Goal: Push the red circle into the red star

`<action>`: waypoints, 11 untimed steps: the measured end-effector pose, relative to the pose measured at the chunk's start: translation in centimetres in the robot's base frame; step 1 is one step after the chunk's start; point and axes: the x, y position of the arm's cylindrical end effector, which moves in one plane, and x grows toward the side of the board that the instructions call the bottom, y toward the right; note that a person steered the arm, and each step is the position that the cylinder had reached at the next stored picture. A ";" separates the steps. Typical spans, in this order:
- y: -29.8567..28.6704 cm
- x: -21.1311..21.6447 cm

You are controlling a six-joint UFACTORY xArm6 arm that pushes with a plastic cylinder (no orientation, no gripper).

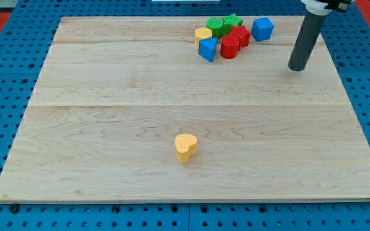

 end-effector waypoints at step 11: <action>-8.5 -4.4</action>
